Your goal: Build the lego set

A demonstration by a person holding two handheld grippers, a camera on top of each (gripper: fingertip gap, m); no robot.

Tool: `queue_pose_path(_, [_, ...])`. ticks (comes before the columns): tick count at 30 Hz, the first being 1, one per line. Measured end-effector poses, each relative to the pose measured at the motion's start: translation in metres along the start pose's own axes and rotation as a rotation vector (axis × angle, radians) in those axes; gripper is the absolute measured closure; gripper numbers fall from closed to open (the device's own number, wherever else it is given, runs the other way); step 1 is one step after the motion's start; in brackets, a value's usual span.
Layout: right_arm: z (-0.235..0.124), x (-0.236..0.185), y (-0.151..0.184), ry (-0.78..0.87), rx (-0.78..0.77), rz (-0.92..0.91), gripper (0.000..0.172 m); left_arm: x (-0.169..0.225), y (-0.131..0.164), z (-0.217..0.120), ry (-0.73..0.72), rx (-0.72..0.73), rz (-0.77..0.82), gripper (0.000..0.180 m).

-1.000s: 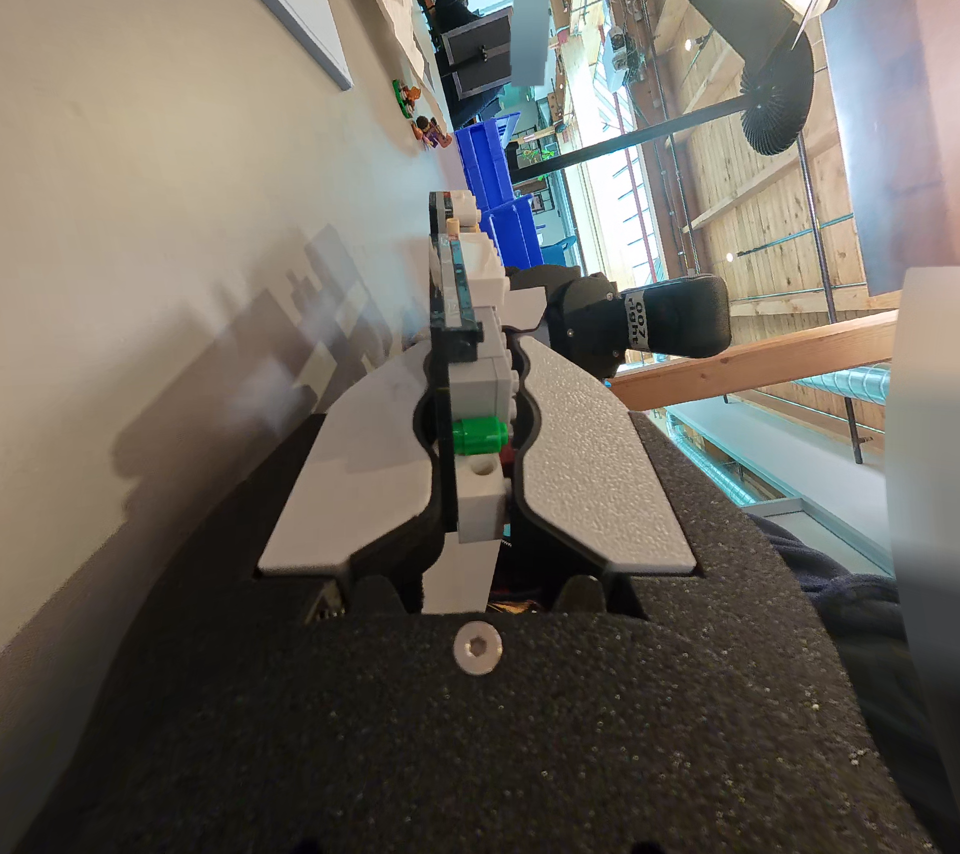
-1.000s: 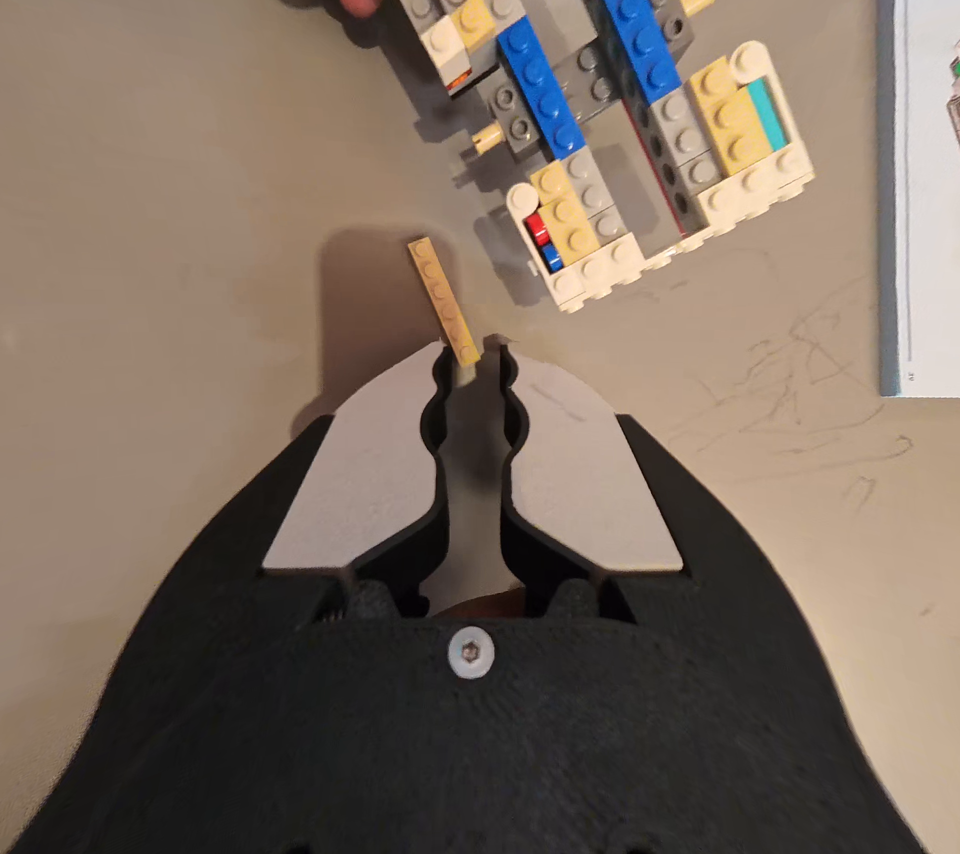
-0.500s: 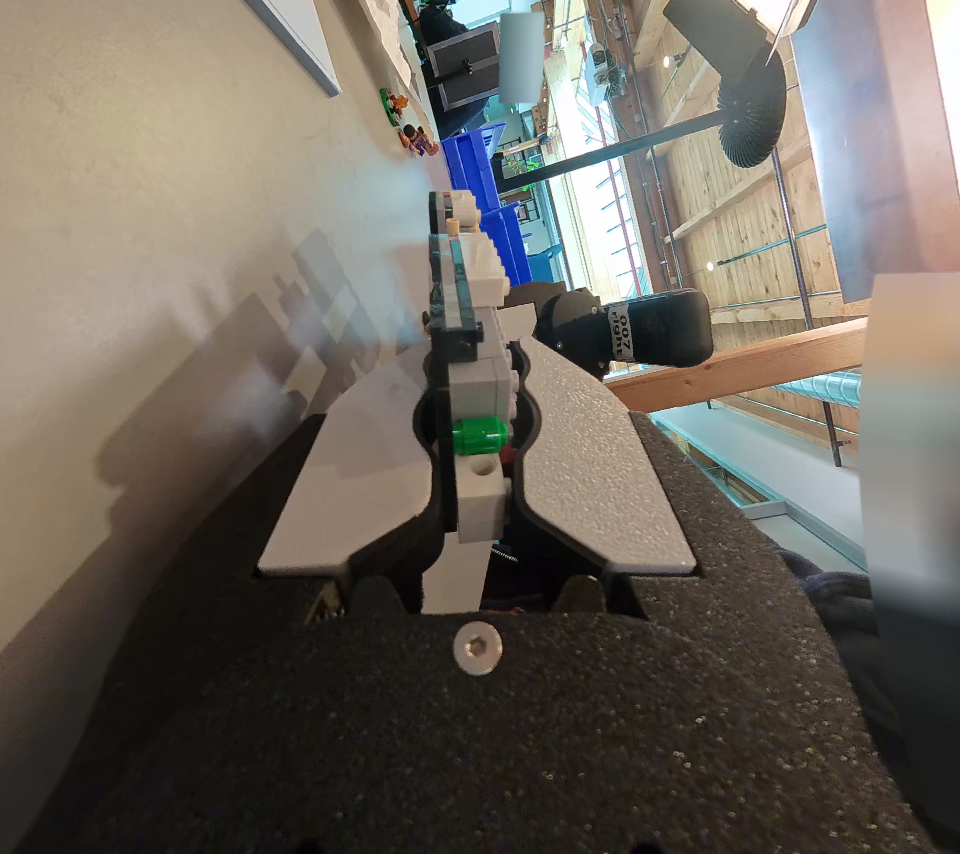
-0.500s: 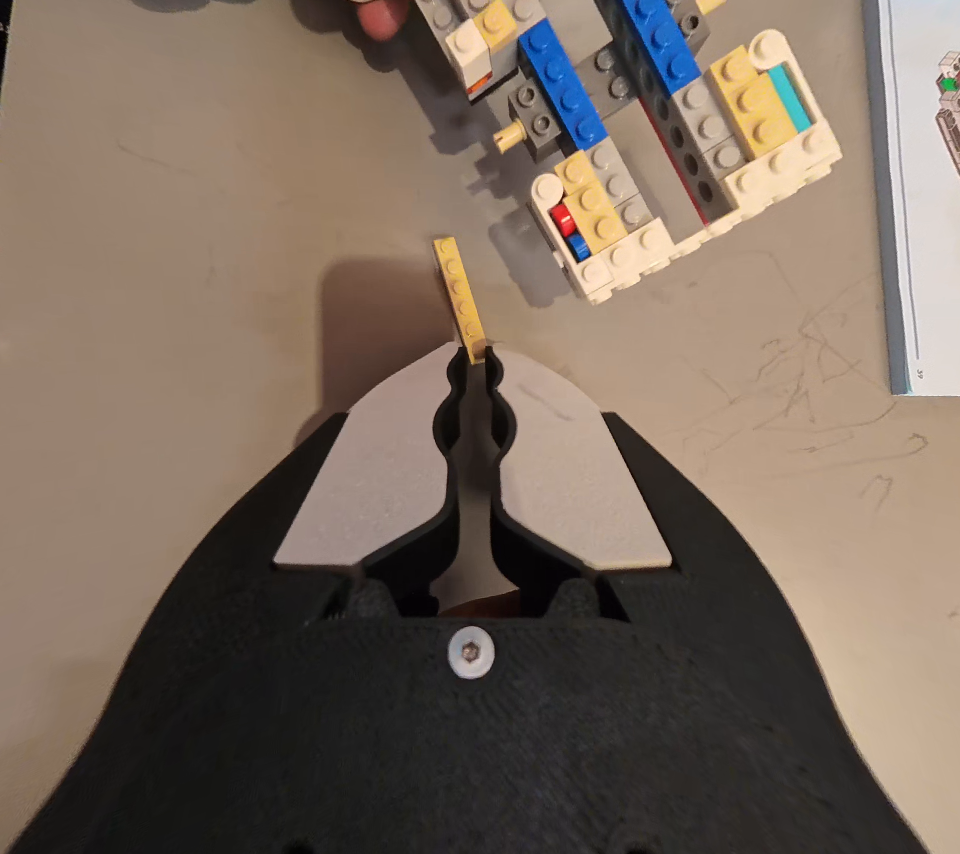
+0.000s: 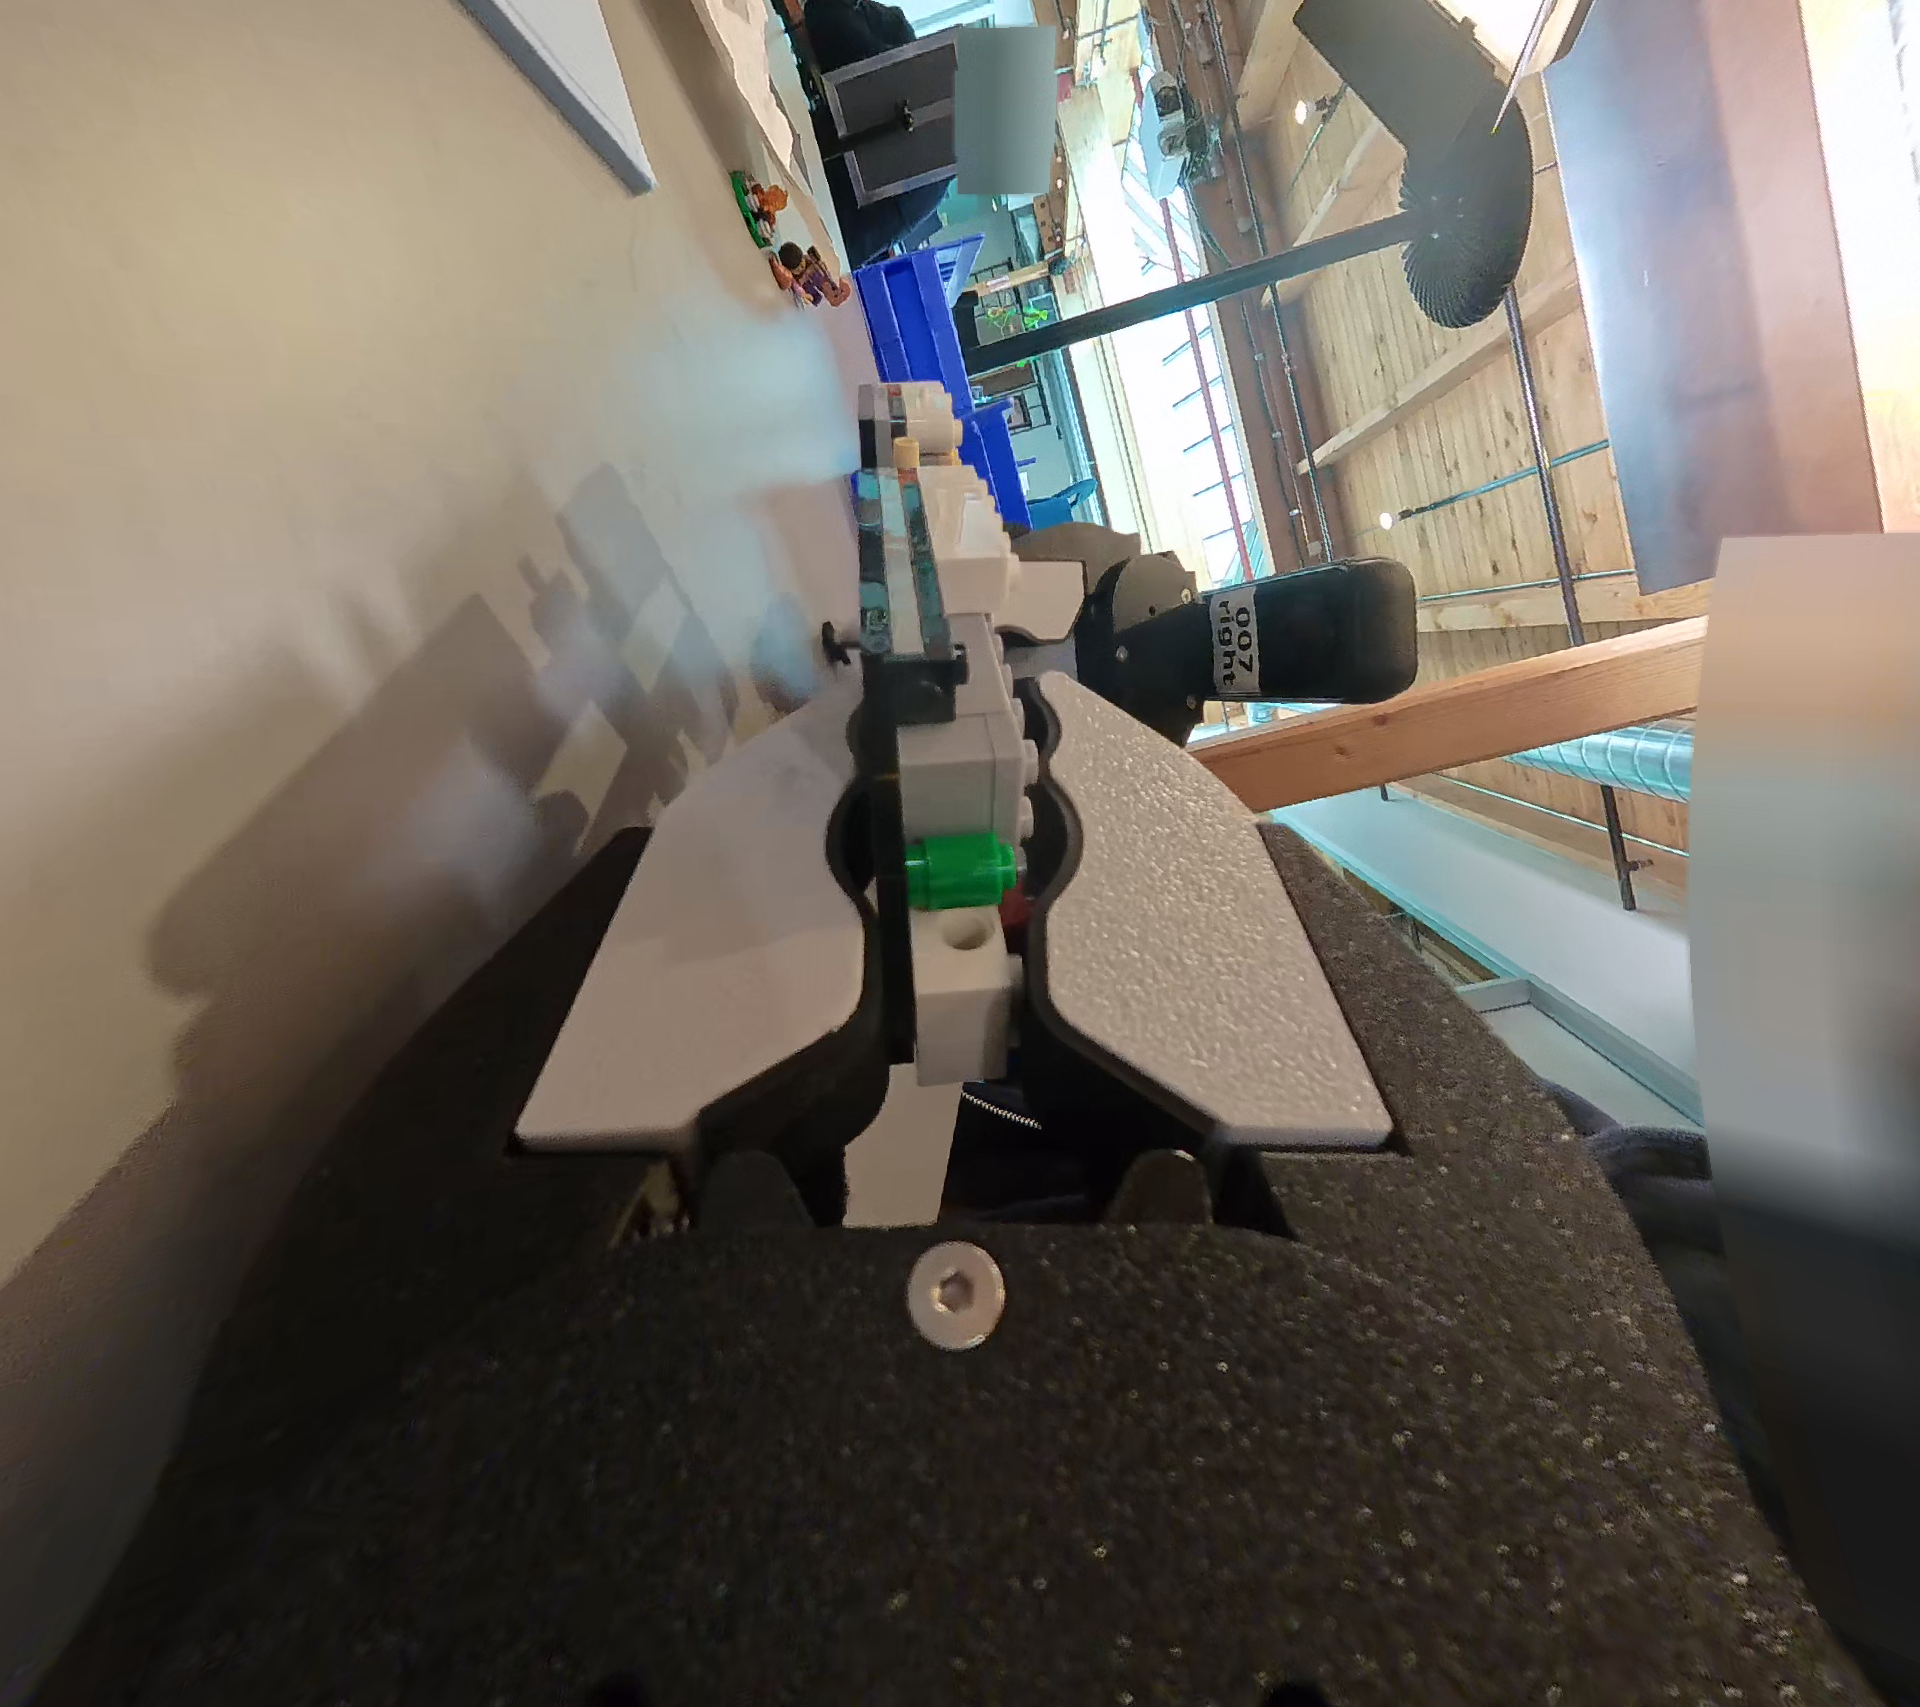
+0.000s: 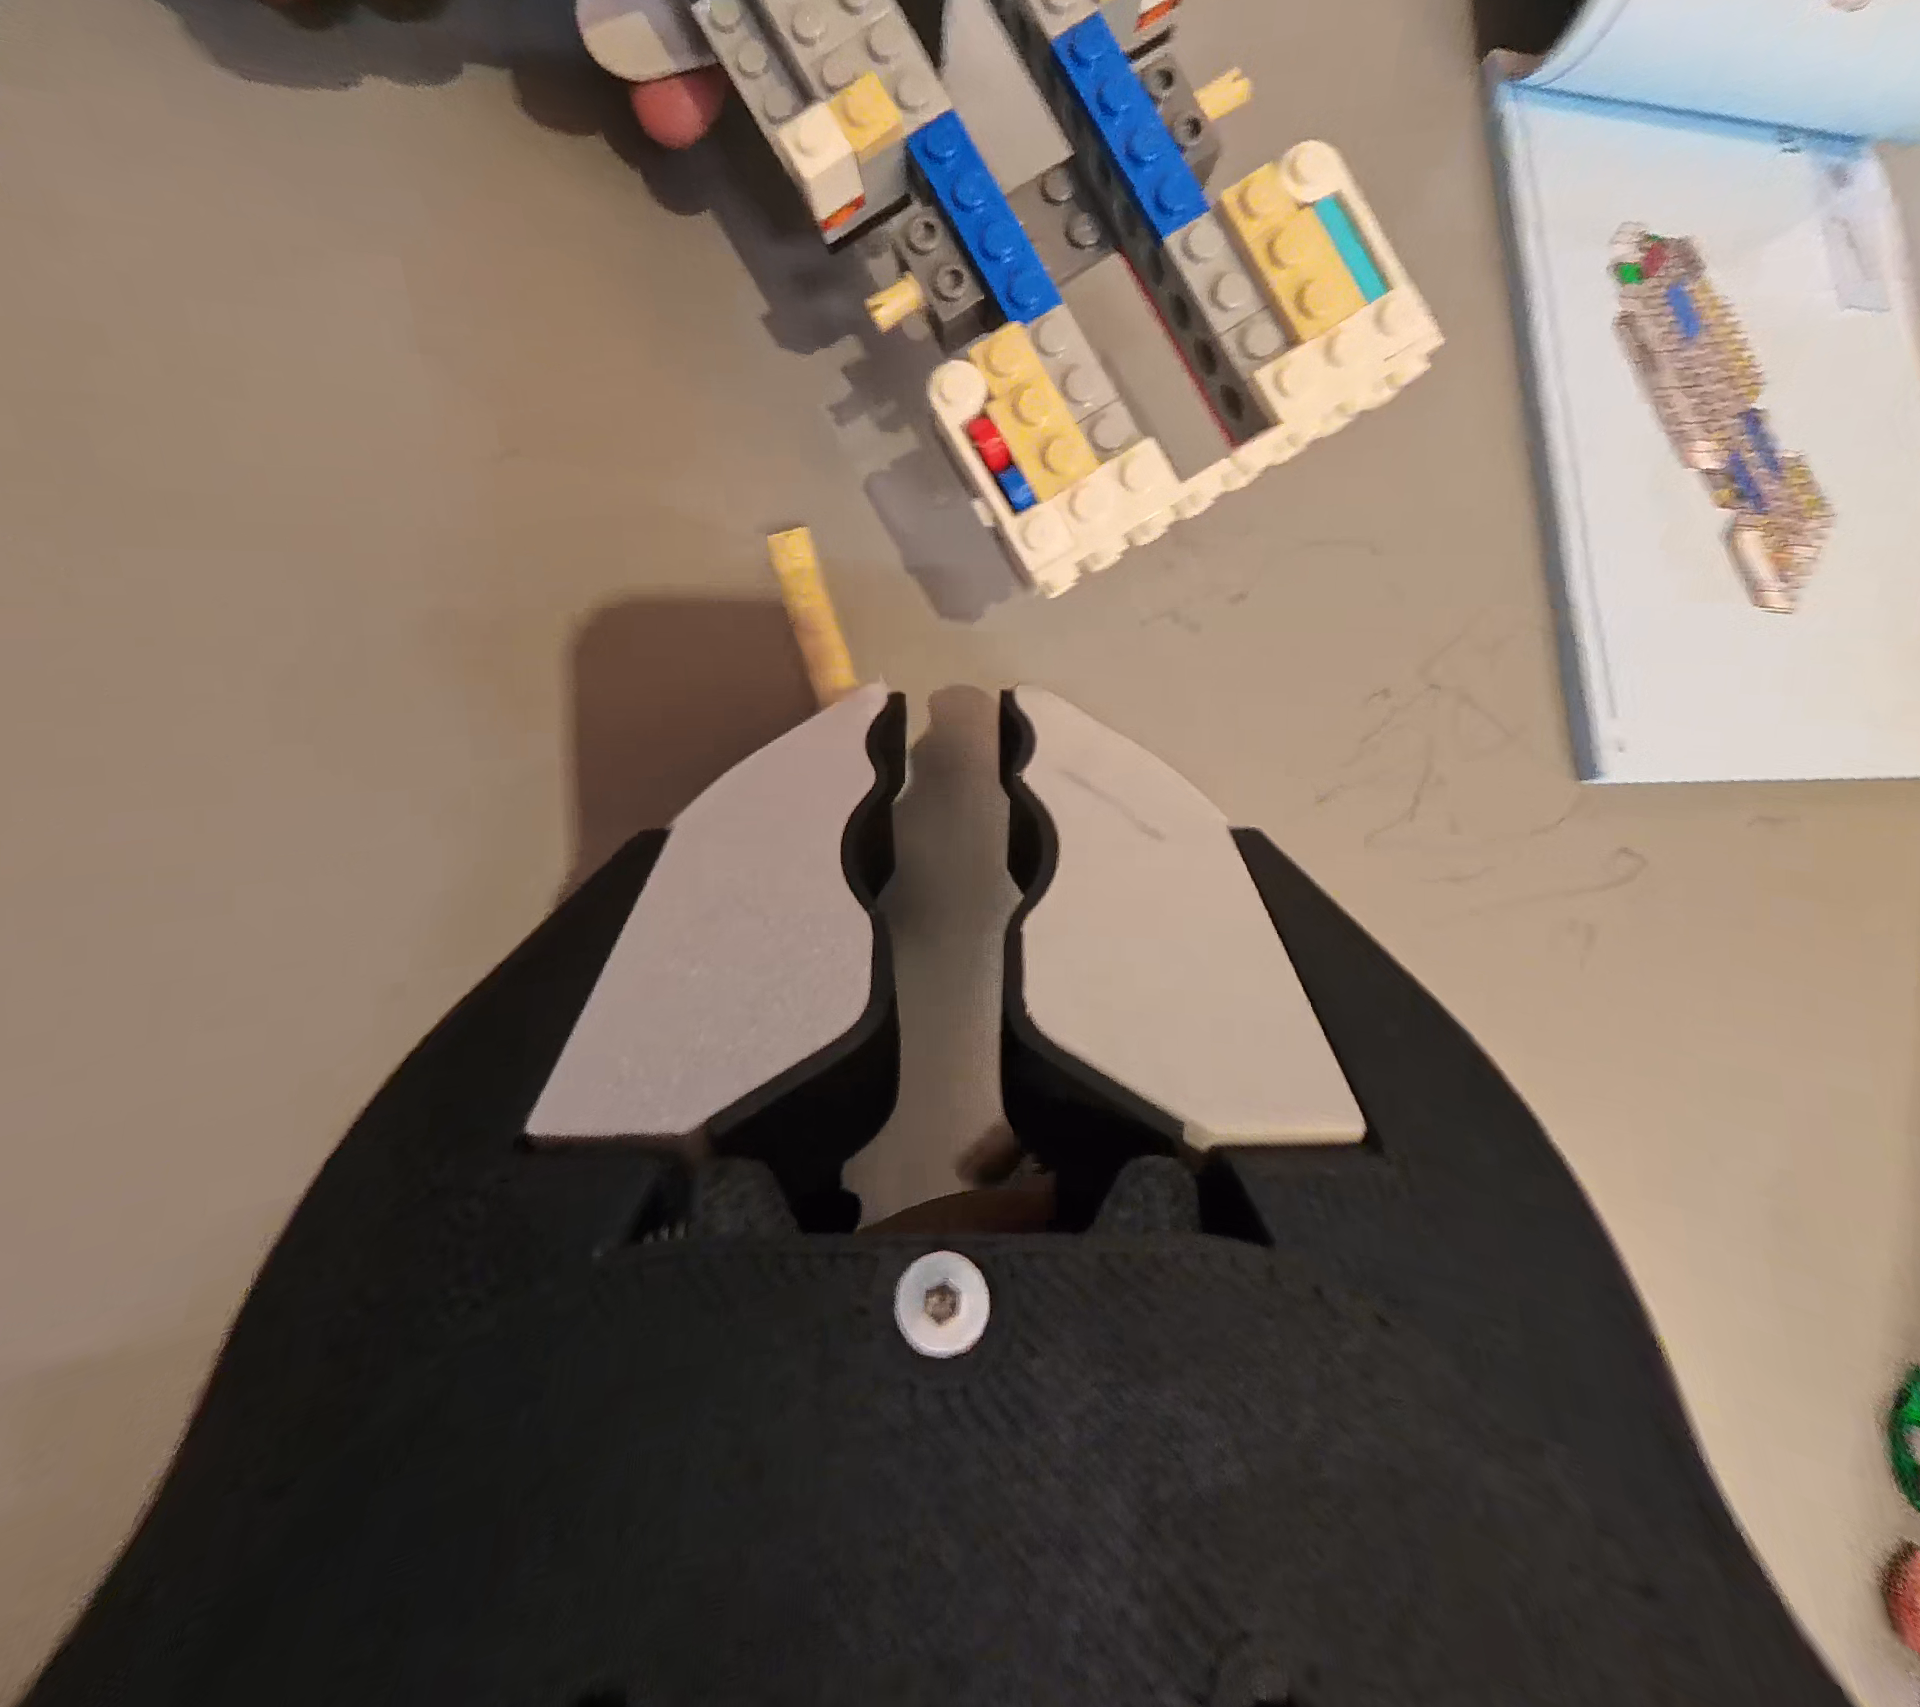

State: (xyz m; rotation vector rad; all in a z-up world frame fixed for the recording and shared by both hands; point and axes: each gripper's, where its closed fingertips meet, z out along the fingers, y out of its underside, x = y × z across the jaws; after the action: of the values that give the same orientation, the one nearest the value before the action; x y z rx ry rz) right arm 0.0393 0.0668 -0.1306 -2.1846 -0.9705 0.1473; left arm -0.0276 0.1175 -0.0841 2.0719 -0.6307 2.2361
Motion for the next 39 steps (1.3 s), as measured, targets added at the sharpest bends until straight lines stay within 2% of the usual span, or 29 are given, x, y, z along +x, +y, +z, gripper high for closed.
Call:
queue_pose_path(2, [0.000,0.026,-0.002,0.131,0.021,-0.040,0.153,0.000,-0.010,0.001,-0.003,-0.009,0.018,0.157])
queue_pose_path(4, [-0.006,0.063,-0.003,0.348,0.030,-0.124,0.150,0.002,-0.022,0.001,0.006,-0.015,0.040,0.157])
queue_pose_path(8, [-0.008,0.085,0.000,0.416,0.100,-0.086,0.148,0.000,-0.044,0.003,0.014,-0.030,0.061,0.157])
queue_pose_path(11, [-0.008,0.081,0.012,0.404,0.136,-0.029,0.148,-0.007,-0.051,0.009,0.007,-0.033,0.037,0.157])
queue_pose_path(15, [-0.017,0.060,0.022,0.347,0.128,-0.010,0.147,-0.013,-0.038,0.020,0.008,-0.039,-0.011,0.156])
queue_pose_path(22, [-0.048,0.033,-0.006,0.334,0.233,-0.056,0.146,0.005,-0.002,0.021,0.020,-0.019,0.039,0.157])
queue_pose_path(27, [-0.064,0.018,-0.026,0.339,0.309,-0.094,0.137,0.007,0.019,0.021,0.025,-0.042,0.026,0.157])
queue_pose_path(35, [-0.043,-0.002,-0.064,0.260,0.229,-0.294,0.121,0.008,0.017,0.019,0.041,-0.025,0.014,0.157])
queue_pose_path(39, [-0.024,-0.002,-0.076,0.196,0.126,-0.407,0.114,0.008,0.018,0.022,0.035,-0.048,0.043,0.157])
